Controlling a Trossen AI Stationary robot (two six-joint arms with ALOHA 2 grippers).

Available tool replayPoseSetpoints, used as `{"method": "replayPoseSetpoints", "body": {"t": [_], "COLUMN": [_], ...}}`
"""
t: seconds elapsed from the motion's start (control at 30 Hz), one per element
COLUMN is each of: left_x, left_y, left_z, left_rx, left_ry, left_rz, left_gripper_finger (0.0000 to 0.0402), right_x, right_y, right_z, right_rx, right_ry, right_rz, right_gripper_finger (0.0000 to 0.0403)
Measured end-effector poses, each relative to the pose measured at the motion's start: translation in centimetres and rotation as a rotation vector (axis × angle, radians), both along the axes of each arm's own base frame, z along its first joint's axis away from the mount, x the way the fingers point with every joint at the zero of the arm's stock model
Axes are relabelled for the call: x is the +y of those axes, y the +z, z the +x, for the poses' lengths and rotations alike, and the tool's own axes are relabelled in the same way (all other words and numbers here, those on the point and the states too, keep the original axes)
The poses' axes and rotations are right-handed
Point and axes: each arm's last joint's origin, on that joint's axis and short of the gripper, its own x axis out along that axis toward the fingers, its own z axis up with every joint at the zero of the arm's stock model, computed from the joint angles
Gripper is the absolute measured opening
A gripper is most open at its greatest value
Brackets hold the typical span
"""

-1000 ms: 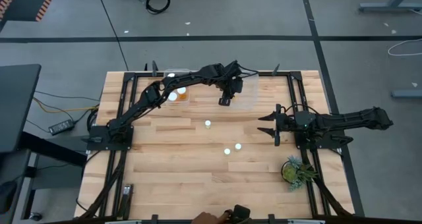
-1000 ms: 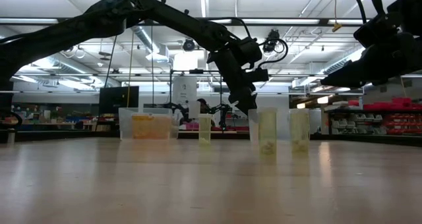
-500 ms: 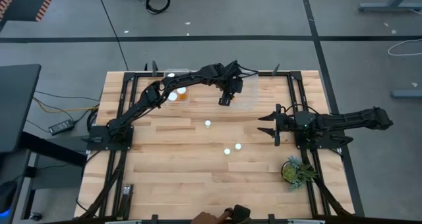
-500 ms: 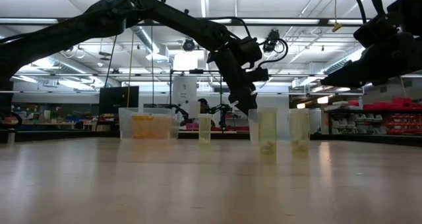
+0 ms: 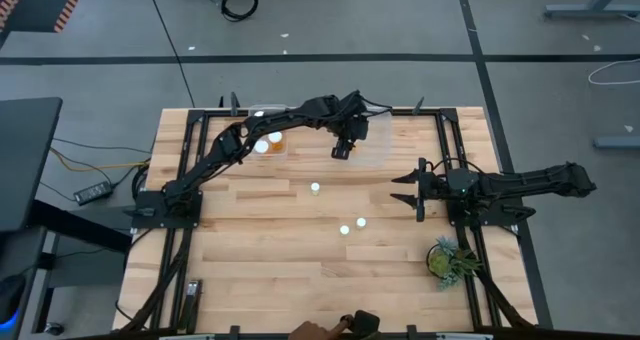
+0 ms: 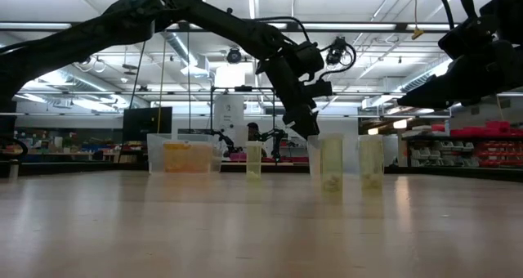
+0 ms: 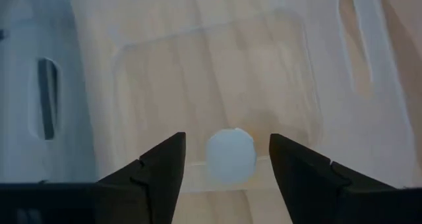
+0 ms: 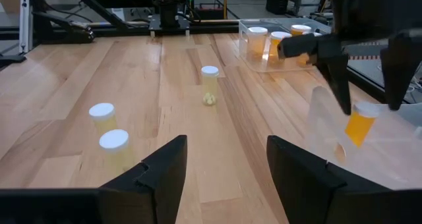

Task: Pick and place medicine bottles into bin by pill shape (circle, oval)
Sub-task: Put the yellow tablet bottle into the right transparent bin

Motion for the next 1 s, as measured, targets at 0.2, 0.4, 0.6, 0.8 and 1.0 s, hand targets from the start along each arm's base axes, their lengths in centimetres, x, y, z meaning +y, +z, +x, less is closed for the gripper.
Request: {"method": "replayPoseSetpoints", "body": {"t": [0.2,0.4,0.6,0.8,1.0], "left_x": [-0.3,-0.7,-1.3,-1.9,-3.1], "left_y": [2.3,5.3,8.1,10.2,12.8], "left_z": [-0.6,-1.3,-2.4,-3.6,-4.9], "left_rx": [-0.029,-0.08,-0.099,-0.097,-0.122], "left_ry": [0.007,0.01,0.019,0.031,0.04], "left_rz": [0.002,0.004,-0.001,-0.018,-0.054], "left_gripper_finger": [0.0223,0.0232,0.0228,0.0216,0.0205], "right_x": [0.0,0.0,0.0,0.0,0.0], "right_y": [0.0,0.0,0.0,0.0,0.0], "right_z": [0.0,0.0,0.0,0.0,0.0], "right_rx": [0.0,0.001,0.001,0.002,0.001], "right_ry": [0.0,0.0,0.0,0.0,0.0], "right_rz": [0.0,0.0,0.0,0.0,0.0], "right_gripper_finger": [0.0216,0.0216,0.0216,0.0216,0.0216]}}
